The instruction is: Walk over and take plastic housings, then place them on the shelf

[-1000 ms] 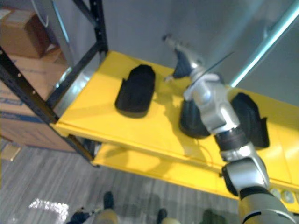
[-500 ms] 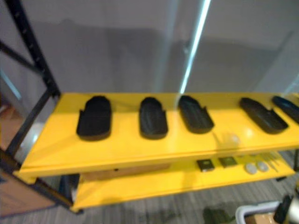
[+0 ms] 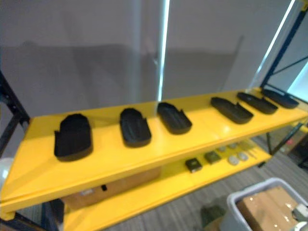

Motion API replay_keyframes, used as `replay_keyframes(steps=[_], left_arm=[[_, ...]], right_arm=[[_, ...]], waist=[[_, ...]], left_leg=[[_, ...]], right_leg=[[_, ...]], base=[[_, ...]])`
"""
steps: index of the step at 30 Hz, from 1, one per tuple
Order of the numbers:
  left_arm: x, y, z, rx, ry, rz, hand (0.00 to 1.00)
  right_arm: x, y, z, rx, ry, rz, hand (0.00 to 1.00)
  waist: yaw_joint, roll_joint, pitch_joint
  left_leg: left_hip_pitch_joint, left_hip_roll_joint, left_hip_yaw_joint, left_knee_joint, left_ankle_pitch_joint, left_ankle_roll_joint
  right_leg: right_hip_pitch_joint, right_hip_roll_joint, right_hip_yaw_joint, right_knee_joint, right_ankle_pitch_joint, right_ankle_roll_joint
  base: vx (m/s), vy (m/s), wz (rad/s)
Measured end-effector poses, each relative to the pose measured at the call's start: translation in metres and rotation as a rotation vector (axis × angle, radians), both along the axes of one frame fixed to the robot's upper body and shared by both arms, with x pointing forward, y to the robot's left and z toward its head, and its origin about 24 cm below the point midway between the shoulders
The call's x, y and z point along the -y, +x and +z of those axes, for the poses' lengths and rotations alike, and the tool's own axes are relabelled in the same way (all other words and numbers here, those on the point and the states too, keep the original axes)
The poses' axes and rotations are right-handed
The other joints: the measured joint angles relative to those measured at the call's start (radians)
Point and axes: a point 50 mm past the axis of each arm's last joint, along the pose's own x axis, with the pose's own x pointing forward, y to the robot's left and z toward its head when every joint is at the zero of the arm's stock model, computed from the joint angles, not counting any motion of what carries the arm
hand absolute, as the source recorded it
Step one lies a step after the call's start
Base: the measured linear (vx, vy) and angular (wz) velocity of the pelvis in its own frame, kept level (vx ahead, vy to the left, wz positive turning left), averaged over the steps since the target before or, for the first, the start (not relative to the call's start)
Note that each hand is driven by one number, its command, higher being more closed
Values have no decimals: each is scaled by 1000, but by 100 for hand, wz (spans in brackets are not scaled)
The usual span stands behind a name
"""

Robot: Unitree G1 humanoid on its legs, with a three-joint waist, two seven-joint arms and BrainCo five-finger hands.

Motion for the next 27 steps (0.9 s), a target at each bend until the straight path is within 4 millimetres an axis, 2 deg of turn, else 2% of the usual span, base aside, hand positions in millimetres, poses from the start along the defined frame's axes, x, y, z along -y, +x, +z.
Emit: replay_keyframes(steps=[2, 4, 5, 7, 8, 10, 11, 13, 14, 17, 19, 20, 22, 24, 27], left_arm=[[1, -6, 0, -14, -2, 3, 0], [1, -19, -1, -48, -4, 12, 0], [0, -21, 0, -53, -2, 13, 0], [-2, -23, 0, -59, 4, 11, 0], [-3, -23, 0, -59, 5, 10, 0], [-4, -24, 1, -61, 9, 2, 0], [-3, -23, 1, -59, 8, -3, 0], [-1, -19, 0, -50, 2, -33, 0], [0, -18, 0, -47, 2, -47, 0], [4, -7, -1, -23, -9, -85, 0], [8, -4, -2, -17, -23, -95, 0], [10, 2, -2, -1, -33, -102, 0], [14, 11, -3, 16, -42, -124, 0], [18, 18, -3, 31, -52, -143, 0], [22, 24, -3, 46, -60, -148, 0]], right_arm=[[-10, 17, 13, 99, -18, 95, 0], [-38, 45, 40, 246, -52, 315, 0], [-47, 51, 46, 278, -57, 380, 0], [-78, 74, 66, 373, -74, 601, 0], [-86, 79, 69, 390, -76, 653, 0], [-111, 104, 79, 426, -50, 838, 0], [-117, 109, 81, 429, -49, 877, 0], [-140, 129, 91, 420, -40, 1018, 0], [-146, 133, 92, 419, -37, 1050, 0], [-172, 151, 101, 402, -16, 1166, 0], [-188, 163, 107, 369, -29, 1217, 0], [-199, 176, 108, 311, -35, 1225, 0], [-203, 185, 108, 262, -39, 1208, 0], [-206, 195, 106, 205, -38, 1177, 0], [-207, 206, 100, 146, 3, 1112, 0]], waist=[[2, -4, -2], [11, -2, 1], [13, -6, 2], [27, -19, 1], [30, -25, 3], [39, -36, 2], [45, -35, 2], [62, -24, 4], [63, -21, 5], [94, -1, 19], [94, 18, 35], [105, 31, 44], [116, 41, 68], [139, 59, 89], [143, 82, 111]], left_leg=[[-4, -13, -1, 1, 4, 2], [-8, -20, -1, 0, 0, 27], [-6, -23, -2, 0, -1, 28], [-4, -31, -13, 0, -2, 30], [-4, -35, -21, 0, -2, 29], [-4, -34, -33, 0, 3, 24], [-4, -34, -36, 0, 3, 24], [-6, -34, -51, 0, 3, 24], [-7, -33, -55, 0, 3, 24], [-8, -27, -63, 1, 8, 29], [-11, -27, -85, 1, 12, 31], [-20, -26, -95, 1, 14, 31], [-22, -25, -113, 1, 18, 33], [-24, -25, -117, 1, 19, 33], [-42, -26, -158, 1, 27, 34]], right_leg=[[-13, -19, -1, 0, -7, -10], [-12, -23, -3, 1, -7, -10], [-12, -27, -5, 5, -7, -10], [-12, -35, -17, 27, -7, -10], [-13, -36, -20, 31, -7, -10], [-15, -33, -25, 43, -7, -10], [-15, -33, -26, 45, -7, -10], [-11, -34, -41, 48, -3, -4], [-10, -35, -47, 49, -1, -2], [-6, -31, -56, 46, 5, 14], [11, -33, -80, 34, 8, 24], [13, -33, -93, 29, 13, 32], [27, -33, -109, 22, 15, 35], [32, -34, -114, 14, 22, 47], [44, -36, -156, 9, 20, 58]], base=[[41, 58, 1], [16, 14, -3], [24, 26, 8], [32, 27, 13], [30, 7, 21], [43, -8, 17], [47, -16, 9], [53, -15, 14], [61, -18, 12], [54, -23, 8], [36, -19, 25], [22, -17, 27], [15, -16, 23], [7, -13, 15], [10, -15, 32]])
